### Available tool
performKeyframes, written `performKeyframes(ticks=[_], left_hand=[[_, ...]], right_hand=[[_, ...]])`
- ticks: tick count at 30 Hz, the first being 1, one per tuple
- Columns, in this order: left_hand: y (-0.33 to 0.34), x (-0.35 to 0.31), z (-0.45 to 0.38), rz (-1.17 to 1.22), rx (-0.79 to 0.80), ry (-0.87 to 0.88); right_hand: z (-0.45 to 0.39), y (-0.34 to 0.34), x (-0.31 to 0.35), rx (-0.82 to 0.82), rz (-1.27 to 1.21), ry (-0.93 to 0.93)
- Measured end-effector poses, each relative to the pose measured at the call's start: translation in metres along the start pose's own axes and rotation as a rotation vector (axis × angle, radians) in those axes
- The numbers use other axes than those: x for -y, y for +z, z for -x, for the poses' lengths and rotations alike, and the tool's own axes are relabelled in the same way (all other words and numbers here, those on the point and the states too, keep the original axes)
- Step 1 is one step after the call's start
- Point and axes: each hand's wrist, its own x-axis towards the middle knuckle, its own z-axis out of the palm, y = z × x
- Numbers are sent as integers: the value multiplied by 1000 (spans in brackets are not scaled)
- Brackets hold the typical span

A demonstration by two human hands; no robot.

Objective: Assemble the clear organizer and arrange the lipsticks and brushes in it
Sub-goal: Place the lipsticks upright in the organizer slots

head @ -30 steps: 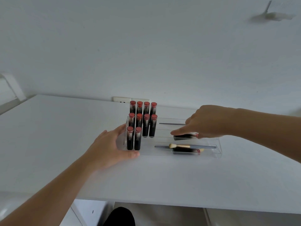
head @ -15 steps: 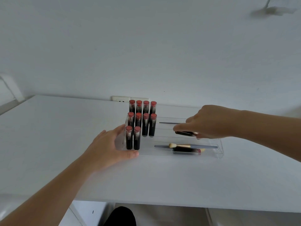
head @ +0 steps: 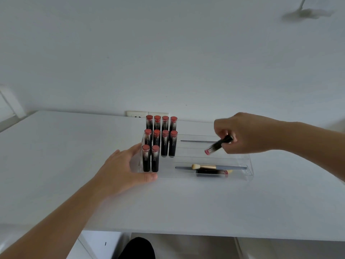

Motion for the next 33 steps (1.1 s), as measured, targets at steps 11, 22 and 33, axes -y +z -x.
performKeyframes(ticks=[11, 22, 33], left_hand=[[1, 6, -3, -21, 27, -31], [1, 0, -2, -24, 2, -2], [1, 0, -1, -26, 7, -17]], right_hand=[[25, 25, 19, -22, -1487, 445], [40, 64, 56, 113, -1974, 203], [29, 82, 88, 35, -2192, 209]])
